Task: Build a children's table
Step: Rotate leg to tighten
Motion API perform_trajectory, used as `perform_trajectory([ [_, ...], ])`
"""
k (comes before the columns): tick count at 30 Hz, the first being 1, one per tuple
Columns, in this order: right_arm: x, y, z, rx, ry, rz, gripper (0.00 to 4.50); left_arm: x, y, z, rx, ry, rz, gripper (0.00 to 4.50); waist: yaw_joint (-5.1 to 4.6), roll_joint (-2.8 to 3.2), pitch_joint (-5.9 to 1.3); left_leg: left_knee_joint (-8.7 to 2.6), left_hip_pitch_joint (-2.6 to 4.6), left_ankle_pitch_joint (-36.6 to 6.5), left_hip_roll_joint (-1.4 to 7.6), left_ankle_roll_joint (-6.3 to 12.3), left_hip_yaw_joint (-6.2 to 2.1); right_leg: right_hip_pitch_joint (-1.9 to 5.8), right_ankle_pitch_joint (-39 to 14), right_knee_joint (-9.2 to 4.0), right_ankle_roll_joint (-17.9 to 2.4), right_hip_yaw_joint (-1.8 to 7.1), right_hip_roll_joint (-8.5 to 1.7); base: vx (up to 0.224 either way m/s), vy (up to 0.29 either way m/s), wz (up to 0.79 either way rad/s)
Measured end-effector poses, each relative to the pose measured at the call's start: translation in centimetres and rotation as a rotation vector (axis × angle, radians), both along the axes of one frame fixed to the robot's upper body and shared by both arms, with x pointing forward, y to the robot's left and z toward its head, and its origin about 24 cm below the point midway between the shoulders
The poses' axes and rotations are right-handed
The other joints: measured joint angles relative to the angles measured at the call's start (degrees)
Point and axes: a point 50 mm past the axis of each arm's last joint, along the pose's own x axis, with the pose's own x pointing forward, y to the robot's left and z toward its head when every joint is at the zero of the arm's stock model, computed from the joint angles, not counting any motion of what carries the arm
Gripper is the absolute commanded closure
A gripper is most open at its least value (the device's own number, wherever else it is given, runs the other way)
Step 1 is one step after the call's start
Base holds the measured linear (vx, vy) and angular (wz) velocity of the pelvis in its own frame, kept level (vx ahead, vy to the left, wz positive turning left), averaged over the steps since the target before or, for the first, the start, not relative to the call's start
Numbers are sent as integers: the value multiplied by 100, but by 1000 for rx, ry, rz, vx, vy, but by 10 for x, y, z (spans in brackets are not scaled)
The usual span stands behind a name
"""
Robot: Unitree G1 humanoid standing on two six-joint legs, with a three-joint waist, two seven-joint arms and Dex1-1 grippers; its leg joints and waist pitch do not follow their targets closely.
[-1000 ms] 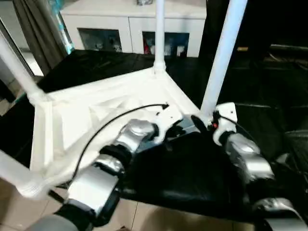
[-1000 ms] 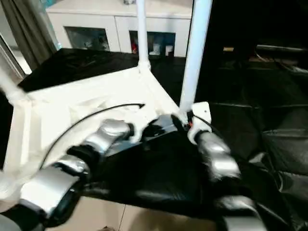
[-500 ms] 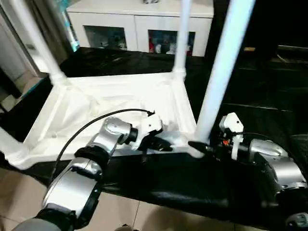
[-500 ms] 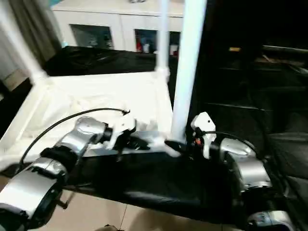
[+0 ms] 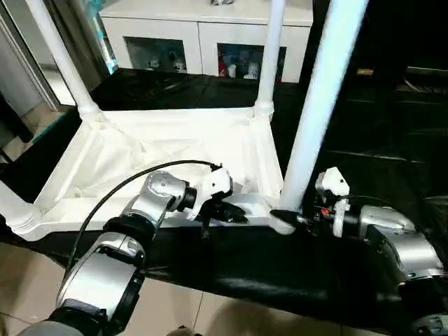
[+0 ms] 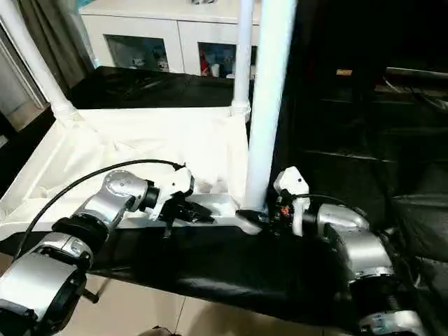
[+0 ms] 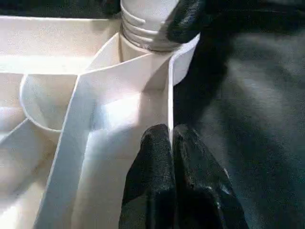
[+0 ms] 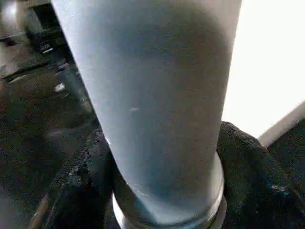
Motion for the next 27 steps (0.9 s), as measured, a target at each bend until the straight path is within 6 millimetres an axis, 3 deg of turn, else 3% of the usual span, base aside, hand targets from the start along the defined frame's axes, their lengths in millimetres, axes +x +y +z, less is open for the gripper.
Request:
perform_trajectory([
  [8, 36, 11, -6, 30, -29, -550, 184, 12, -51, -1, -3, -72, 290, 450, -135, -5, 0, 1, 32, -2, -13, -2, 1, 42, 4, -18, 6, 1, -14, 0, 0, 0],
  [12, 43, 14, -6, 17, -43, -663, 184, 11, -65, -1, -4, -88, 348, 450, -136, 10, -10, -14, 36, -1, -21, -1, 1, 45, 4, -19, 7, 0, -22, 0, 0, 0],
  [13, 43, 15, -6, 14, -50, -676, 149, 11, -67, -1, -4, -88, 353, 450, -136, 13, -12, -16, 36, -1, -25, -1, 0, 45, 4, -19, 7, 0, -25, 0, 0, 0],
  [15, 43, 16, -7, 12, -64, -682, 114, 11, -68, -1, -6, -88, 356, 450, -135, 18, -15, -19, 37, -1, -31, 0, 1, 45, 4, -19, 7, 0, -31, 0, 0, 0],
  [19, 40, 16, -8, 2, -87, -654, 86, 11, -67, -1, -7, -81, 338, 450, -139, 17, -14, -19, 33, -4, -37, 5, 0, 43, 4, -21, 6, 0, -38, 0, 0, 0],
  [27, 15, -5, -5, -24, -80, -261, 73, 9, -34, 1, -3, -47, 159, 450, -118, 20, -13, -25, 23, -8, -34, 14, 0, 32, -1, -15, 12, -6, -37, 0, 0, 0],
])
